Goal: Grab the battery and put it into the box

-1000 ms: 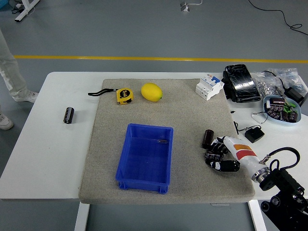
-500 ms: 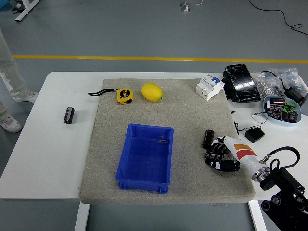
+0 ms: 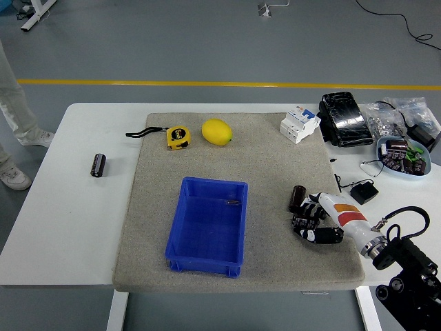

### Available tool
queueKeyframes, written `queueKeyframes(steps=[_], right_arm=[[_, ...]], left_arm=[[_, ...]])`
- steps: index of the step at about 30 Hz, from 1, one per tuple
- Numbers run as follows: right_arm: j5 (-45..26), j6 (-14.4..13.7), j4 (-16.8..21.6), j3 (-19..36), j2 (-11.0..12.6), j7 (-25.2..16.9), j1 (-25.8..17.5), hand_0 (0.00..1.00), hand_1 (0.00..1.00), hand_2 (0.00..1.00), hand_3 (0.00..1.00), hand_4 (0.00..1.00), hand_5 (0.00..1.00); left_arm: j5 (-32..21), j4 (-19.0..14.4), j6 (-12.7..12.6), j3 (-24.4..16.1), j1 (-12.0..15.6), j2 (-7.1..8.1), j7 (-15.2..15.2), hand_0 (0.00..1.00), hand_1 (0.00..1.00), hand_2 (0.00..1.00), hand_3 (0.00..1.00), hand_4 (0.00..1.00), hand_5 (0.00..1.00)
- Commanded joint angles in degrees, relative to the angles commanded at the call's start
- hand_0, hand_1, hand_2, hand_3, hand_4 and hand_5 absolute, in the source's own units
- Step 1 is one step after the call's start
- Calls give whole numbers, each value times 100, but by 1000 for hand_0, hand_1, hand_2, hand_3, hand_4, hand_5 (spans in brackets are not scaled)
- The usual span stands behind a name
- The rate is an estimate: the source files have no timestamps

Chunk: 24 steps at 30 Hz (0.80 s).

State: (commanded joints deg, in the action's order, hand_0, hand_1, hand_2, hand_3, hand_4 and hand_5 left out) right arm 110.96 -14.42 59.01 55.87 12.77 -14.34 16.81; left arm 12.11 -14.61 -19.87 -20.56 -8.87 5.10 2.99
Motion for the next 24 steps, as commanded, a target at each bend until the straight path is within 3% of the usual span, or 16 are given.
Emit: queueKeyframes(steps=[13,24], right_arm=[[11,55,238,-14,31,36,126,176,361,433,463,831,190],[-81,151,575,-358,-15,109,657,176,362,433,464,831,195]], left_arm=[[24,2,1,-13,3,6,7,754,714,732,657,708,668],[11,3,-9,-7,8,35,3,754,713,731,657,707,667]])
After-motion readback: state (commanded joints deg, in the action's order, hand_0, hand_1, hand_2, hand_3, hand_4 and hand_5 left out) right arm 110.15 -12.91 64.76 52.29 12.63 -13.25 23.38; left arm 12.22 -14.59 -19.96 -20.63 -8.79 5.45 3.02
